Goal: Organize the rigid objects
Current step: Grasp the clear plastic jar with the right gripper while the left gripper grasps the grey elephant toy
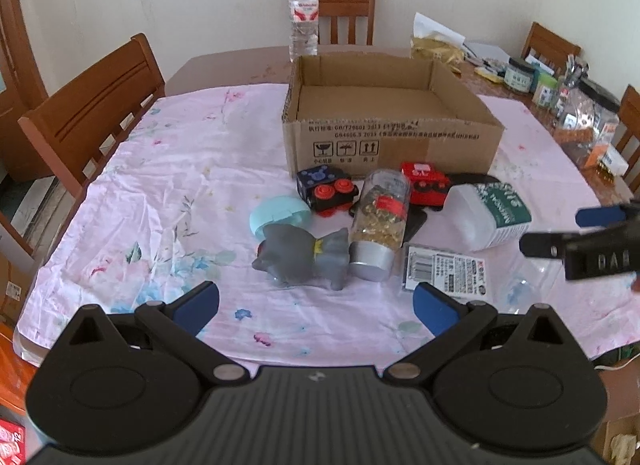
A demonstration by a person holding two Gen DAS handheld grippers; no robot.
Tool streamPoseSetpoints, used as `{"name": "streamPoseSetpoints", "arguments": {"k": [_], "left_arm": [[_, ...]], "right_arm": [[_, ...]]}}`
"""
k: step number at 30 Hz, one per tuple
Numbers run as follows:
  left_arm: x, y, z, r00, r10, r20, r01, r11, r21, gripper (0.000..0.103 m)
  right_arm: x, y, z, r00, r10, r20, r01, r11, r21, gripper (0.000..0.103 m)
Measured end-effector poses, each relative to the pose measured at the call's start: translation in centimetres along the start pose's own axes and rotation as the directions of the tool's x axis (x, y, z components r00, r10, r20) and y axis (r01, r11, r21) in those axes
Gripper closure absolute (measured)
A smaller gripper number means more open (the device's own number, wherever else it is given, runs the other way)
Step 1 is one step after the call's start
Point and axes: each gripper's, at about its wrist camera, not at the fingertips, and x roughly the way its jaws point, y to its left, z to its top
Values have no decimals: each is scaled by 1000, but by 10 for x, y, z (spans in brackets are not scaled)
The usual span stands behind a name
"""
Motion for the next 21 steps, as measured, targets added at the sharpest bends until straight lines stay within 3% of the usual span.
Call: {"name": "streamPoseSetpoints", "arguments": {"k": [7, 15, 18, 21], "left_arm": [[15, 4, -1, 999, -7, -37, 7, 1000, -3, 1], [29, 7, 2, 999, -7, -49, 7, 1000, 11, 1], [36, 8, 4, 999, 0, -53, 1, 1000, 12, 1], [42, 10, 6, 999, 0, -55, 1, 1000, 12, 1]], "right_arm": [[15, 2, -9, 993, 49, -107, -54, 998, -37, 0], [10, 24, -30, 981, 35, -192, -43, 998, -39, 0], [13, 33, -35, 983, -7, -183, -4, 998, -59, 0], [19, 33, -36, 979, -102, -174, 89, 993, -82, 0]]}}
